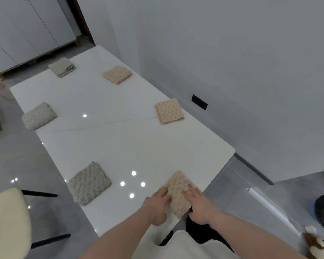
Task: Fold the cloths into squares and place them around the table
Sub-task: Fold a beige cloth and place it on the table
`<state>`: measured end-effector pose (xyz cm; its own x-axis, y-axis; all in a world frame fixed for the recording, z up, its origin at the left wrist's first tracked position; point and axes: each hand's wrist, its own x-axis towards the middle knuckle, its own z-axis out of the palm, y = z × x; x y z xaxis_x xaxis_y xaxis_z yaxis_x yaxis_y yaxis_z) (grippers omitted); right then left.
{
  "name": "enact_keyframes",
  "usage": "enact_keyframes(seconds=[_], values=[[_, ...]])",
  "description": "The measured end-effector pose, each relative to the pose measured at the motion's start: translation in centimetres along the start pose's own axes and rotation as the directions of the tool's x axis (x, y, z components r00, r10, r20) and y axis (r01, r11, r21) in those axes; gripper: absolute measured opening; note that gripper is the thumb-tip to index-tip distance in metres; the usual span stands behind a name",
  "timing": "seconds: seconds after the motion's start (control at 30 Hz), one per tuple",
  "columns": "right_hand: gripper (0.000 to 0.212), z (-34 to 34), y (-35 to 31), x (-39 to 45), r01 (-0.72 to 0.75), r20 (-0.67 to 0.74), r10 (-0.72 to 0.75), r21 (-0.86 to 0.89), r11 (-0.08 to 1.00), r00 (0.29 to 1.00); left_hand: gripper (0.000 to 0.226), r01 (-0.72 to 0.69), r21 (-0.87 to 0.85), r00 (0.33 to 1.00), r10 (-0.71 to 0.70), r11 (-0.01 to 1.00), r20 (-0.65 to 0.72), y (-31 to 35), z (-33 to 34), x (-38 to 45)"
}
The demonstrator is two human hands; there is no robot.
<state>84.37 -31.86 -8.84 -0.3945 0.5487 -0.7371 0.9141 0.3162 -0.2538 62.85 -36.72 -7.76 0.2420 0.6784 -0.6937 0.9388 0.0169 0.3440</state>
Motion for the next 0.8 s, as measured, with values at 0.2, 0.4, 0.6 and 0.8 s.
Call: enact_keyframes(seconds=[0.2, 0.4, 0.6, 0.8], values=[[0.086, 0.6, 0.4, -0.2, -0.004, -0.042, 0.007, 0.050, 0.999, 0.999, 0.077, 0.014, -0.004, 1.000, -0.014, 1.000, -0.020, 0.1, 0.5, 0.2], [0.070, 1.4, 0.6, 0.5, 0.024, -0.225, 0.003, 0.117, 0.993, 0.974, 0.068, 0.054, 0.002, 0.984, -0.053, 0.999, -0.171, 0.6, 0.5, 1.6], [0.066, 3.0, 0.9, 1.6, 0.037, -0.310, -0.001, 0.110, 0.993, 0.951, 0.059, 0.069, 0.051, 0.965, -0.054, 0.996, -0.255, 0.8, 1.3, 2.6], [0.070, 2.2, 1.5, 2.6, 0.048, -0.286, -0.032, 0.050, 0.998, 0.958, 0.066, 0.093, 0.117, 0.975, -0.067, 0.989, -0.212, 0.9, 0.4, 4.0]])
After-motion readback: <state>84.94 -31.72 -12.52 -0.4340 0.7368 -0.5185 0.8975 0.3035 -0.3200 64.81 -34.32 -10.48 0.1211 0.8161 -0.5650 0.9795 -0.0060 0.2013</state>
